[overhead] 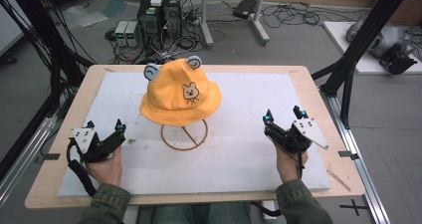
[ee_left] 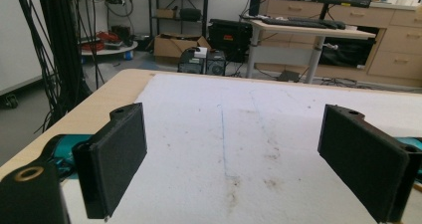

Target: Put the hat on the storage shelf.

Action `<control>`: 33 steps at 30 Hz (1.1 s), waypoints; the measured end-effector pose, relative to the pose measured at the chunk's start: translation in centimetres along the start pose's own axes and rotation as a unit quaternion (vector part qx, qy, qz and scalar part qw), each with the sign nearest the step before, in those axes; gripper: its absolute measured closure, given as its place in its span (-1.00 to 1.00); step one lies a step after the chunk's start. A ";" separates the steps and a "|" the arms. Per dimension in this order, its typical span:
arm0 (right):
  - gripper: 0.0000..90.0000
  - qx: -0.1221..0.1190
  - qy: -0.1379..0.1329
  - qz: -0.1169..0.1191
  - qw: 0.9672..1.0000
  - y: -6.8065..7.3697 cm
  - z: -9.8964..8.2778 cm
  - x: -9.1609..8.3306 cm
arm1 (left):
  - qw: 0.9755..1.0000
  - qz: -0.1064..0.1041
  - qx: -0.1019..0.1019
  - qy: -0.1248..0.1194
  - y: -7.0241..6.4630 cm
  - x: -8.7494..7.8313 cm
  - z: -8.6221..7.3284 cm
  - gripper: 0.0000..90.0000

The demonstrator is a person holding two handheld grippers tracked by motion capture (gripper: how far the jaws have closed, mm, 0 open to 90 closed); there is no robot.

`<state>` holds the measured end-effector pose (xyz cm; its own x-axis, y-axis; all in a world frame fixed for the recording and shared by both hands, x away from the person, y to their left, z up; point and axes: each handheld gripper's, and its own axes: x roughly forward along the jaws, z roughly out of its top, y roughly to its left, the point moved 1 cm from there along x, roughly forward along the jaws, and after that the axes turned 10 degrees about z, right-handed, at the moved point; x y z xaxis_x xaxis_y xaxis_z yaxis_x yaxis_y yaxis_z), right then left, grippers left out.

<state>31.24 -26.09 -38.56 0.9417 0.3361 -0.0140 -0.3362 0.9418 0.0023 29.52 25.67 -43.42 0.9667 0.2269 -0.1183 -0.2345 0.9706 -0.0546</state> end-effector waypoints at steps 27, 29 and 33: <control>-0.73 0.012 0.003 -0.007 1.000 -0.4 -2.2 -0.4 | 1.000 0.000 0.004 -0.002 0.0 0.0 0.0 -0.73; -0.73 0.012 0.003 -0.007 1.000 -0.4 -2.2 -0.4 | 1.000 -0.001 0.005 -0.001 0.0 -0.1 0.0 -0.73; -0.73 0.013 0.004 -0.007 1.000 -0.3 -2.2 -0.4 | 1.000 -0.003 0.010 -0.002 -0.1 -0.2 0.0 -0.73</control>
<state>30.96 -26.54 -40.78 0.9462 0.3229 -0.0216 -0.3223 0.9462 0.0285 29.40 25.52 -43.38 0.9685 0.2215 -0.1140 -0.2268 0.9733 -0.0356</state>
